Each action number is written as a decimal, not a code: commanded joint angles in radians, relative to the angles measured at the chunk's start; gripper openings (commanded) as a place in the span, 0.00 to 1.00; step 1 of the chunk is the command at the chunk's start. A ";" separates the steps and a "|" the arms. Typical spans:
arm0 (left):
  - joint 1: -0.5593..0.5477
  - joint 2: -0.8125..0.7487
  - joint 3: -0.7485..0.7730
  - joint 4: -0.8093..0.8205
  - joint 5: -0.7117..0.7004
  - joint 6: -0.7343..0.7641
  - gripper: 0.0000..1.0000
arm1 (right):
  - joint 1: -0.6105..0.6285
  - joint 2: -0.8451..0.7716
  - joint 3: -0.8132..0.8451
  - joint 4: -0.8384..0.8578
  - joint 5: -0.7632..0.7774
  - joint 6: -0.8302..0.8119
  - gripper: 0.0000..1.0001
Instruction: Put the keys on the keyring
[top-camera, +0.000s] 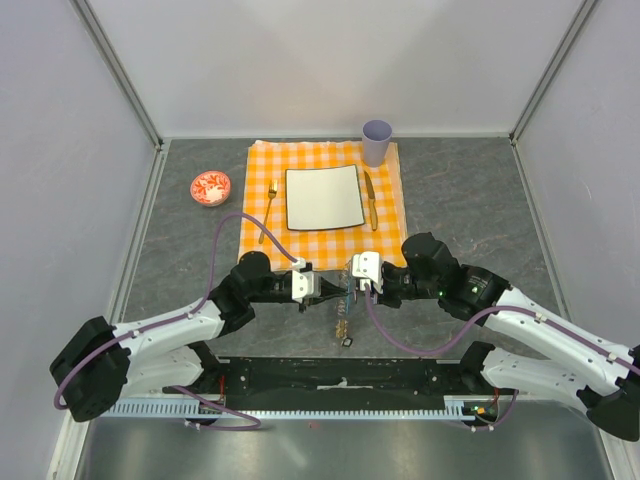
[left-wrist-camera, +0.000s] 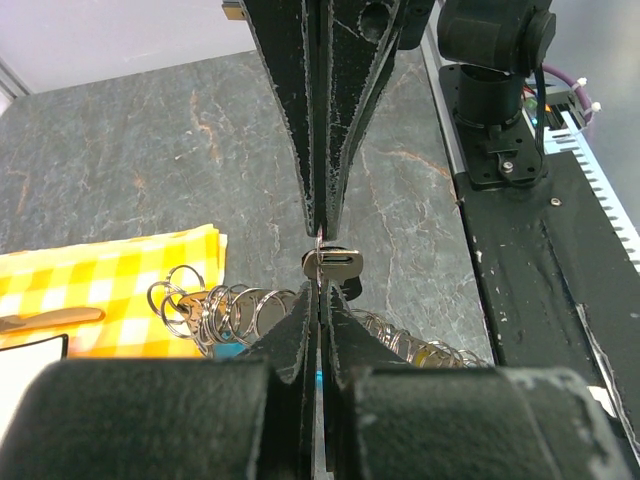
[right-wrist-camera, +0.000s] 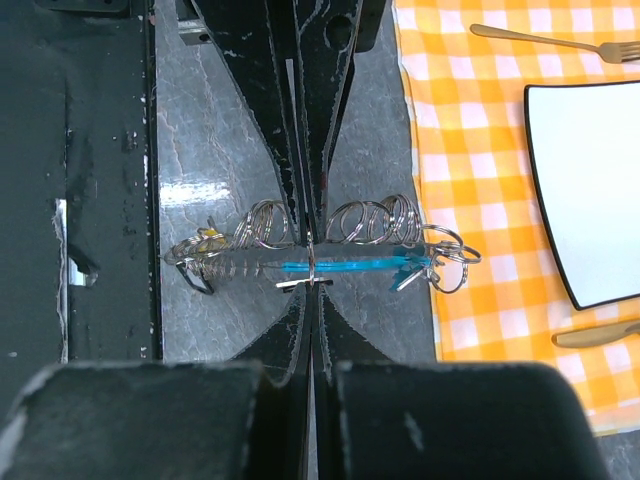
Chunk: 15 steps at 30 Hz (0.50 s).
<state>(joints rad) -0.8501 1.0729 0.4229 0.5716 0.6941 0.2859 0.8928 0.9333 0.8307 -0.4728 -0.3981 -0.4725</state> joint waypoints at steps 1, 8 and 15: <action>0.000 0.009 0.040 0.091 0.064 -0.002 0.02 | 0.003 0.010 0.033 0.046 -0.056 -0.002 0.00; 0.000 0.009 0.040 0.105 0.059 -0.011 0.02 | 0.003 0.015 0.033 0.053 -0.077 0.002 0.00; 0.000 0.006 0.039 0.112 0.047 -0.014 0.02 | 0.003 0.027 0.035 0.053 -0.091 0.002 0.00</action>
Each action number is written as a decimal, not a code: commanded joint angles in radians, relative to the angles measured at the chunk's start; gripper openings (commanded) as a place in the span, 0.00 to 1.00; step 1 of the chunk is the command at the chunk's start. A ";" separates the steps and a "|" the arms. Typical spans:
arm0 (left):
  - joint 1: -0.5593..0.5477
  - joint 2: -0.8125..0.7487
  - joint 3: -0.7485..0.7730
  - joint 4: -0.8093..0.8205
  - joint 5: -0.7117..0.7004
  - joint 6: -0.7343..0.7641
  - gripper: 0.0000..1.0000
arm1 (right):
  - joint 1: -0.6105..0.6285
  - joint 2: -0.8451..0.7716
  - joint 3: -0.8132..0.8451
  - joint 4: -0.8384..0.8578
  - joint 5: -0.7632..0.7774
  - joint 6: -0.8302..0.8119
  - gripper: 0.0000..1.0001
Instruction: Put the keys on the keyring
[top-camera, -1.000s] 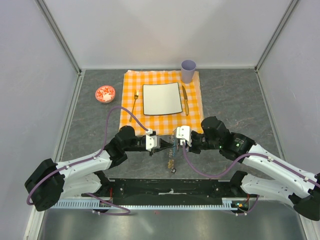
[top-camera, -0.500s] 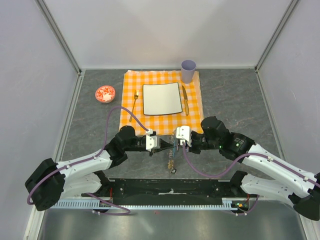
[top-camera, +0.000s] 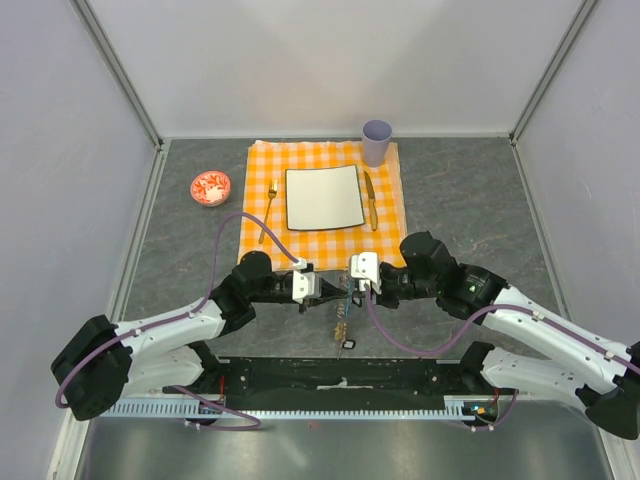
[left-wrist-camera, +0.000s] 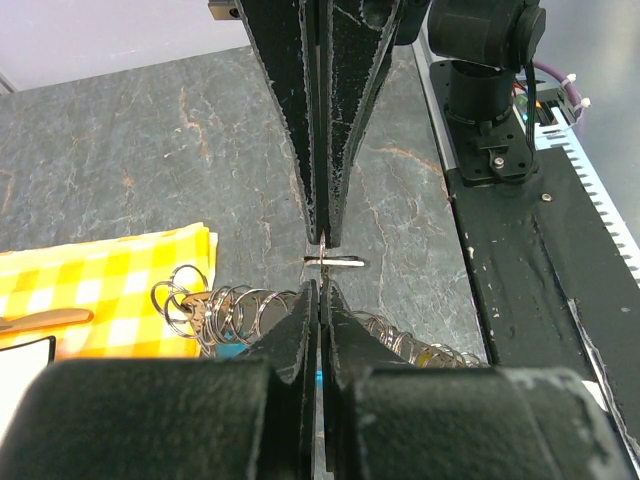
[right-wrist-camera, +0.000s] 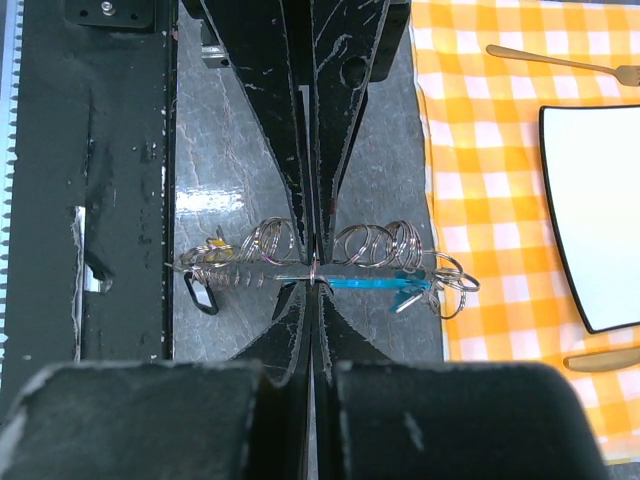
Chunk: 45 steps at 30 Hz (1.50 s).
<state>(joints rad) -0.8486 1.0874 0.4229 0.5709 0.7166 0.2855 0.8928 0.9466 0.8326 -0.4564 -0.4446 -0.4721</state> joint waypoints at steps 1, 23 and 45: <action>-0.001 -0.009 0.039 0.115 0.021 -0.016 0.02 | 0.003 0.015 0.033 0.036 -0.045 0.001 0.00; -0.001 -0.055 0.030 0.109 -0.051 -0.051 0.02 | 0.008 0.029 0.045 -0.033 -0.028 -0.026 0.00; 0.006 -0.130 0.105 -0.060 -0.166 -0.206 0.02 | 0.083 -0.060 0.063 -0.047 0.098 -0.020 0.00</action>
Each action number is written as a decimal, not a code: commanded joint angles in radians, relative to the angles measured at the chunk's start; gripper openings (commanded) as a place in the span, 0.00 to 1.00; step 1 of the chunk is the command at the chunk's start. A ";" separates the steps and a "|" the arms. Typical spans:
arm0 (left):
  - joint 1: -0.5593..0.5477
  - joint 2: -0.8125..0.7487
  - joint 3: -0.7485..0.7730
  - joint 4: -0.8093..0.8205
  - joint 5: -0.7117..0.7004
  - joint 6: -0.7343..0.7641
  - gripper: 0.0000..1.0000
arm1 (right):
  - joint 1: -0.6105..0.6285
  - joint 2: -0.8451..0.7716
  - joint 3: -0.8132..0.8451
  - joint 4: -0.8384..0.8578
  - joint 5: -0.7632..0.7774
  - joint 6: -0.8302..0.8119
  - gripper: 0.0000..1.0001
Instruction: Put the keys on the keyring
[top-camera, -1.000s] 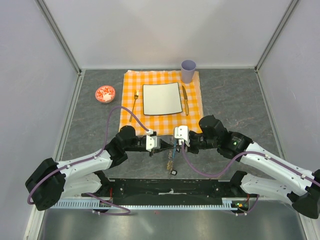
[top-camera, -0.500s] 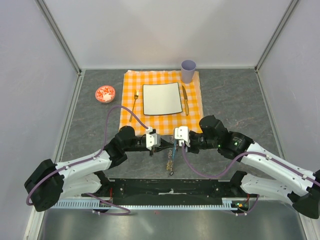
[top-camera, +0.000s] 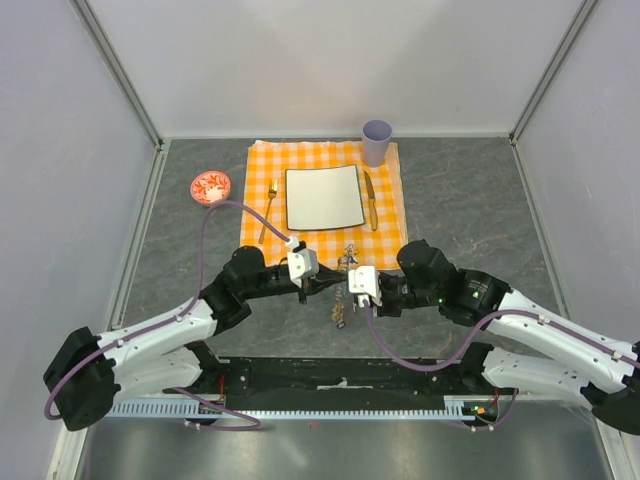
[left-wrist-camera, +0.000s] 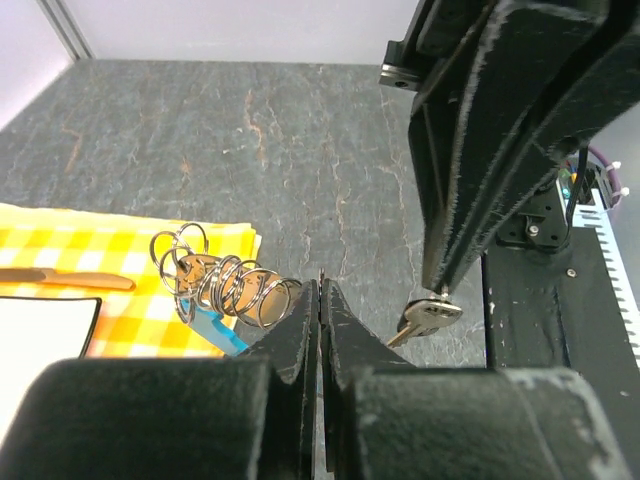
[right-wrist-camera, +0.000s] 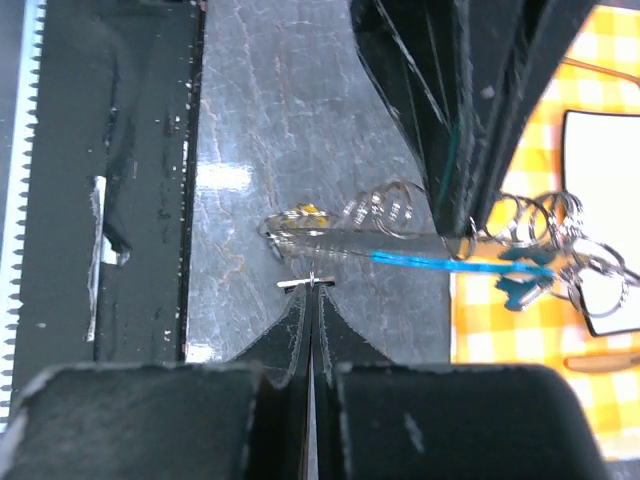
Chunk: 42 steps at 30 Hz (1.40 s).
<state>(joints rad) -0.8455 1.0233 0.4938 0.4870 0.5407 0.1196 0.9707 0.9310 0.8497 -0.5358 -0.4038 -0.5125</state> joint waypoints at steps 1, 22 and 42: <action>0.005 -0.075 0.019 0.024 0.018 -0.020 0.02 | 0.006 -0.055 0.046 0.040 0.081 0.031 0.00; 0.003 -0.077 0.063 -0.011 0.076 0.080 0.02 | 0.005 -0.066 0.080 0.138 0.243 0.108 0.00; 0.056 0.000 0.238 -0.347 0.130 0.198 0.02 | -0.098 -0.029 0.095 0.131 0.152 0.068 0.00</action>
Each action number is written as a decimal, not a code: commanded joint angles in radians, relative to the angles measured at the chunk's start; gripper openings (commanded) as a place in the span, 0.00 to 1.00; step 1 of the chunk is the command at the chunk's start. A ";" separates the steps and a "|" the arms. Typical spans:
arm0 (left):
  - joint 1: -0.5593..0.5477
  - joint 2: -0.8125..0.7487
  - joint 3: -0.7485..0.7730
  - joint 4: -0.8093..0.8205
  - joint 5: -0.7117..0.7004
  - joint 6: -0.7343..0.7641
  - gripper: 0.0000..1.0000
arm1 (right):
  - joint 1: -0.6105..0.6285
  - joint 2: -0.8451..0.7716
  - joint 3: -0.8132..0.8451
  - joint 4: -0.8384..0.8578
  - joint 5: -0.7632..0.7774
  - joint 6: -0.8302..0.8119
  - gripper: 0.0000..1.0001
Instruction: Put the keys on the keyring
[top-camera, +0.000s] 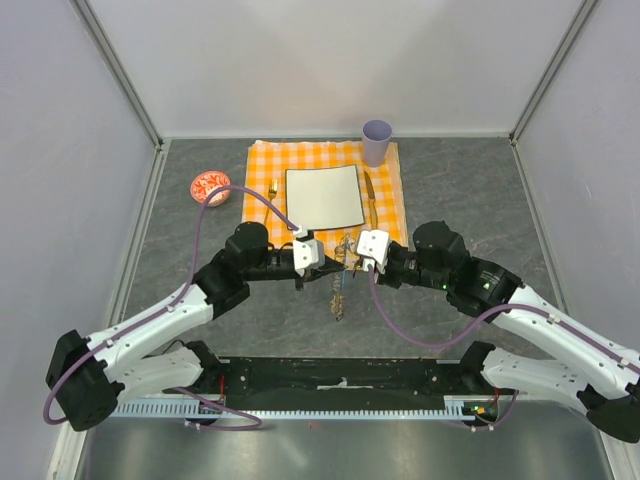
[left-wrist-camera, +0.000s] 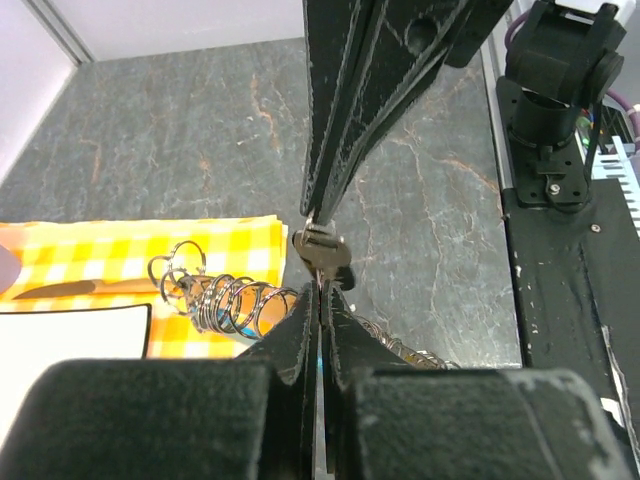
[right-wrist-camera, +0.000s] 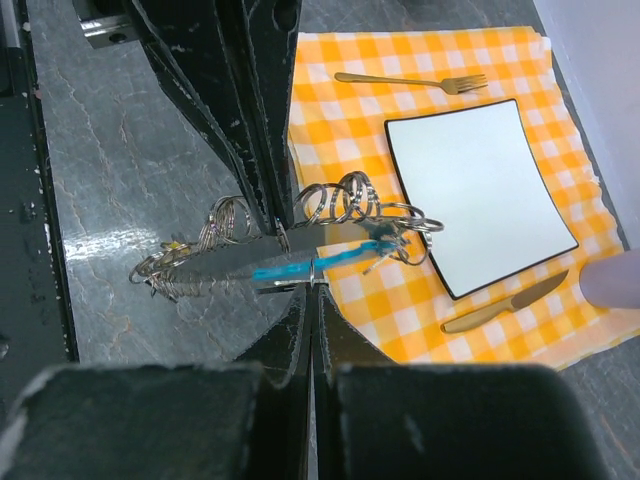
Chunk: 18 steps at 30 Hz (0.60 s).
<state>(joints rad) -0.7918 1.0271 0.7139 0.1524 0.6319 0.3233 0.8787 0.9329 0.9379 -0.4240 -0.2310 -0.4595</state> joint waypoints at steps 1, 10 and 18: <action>0.000 -0.004 0.009 -0.028 0.040 -0.022 0.02 | -0.006 -0.034 -0.008 0.019 -0.021 0.025 0.00; -0.049 0.062 -0.060 -0.129 -0.052 -0.188 0.02 | -0.006 -0.037 -0.070 0.037 -0.004 0.076 0.00; -0.103 0.350 -0.045 0.073 -0.100 -0.282 0.02 | -0.004 -0.066 -0.122 0.044 0.042 0.156 0.00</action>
<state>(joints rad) -0.8963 1.2629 0.6731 0.1749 0.5777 0.1215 0.8787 0.8974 0.8448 -0.4103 -0.2073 -0.3660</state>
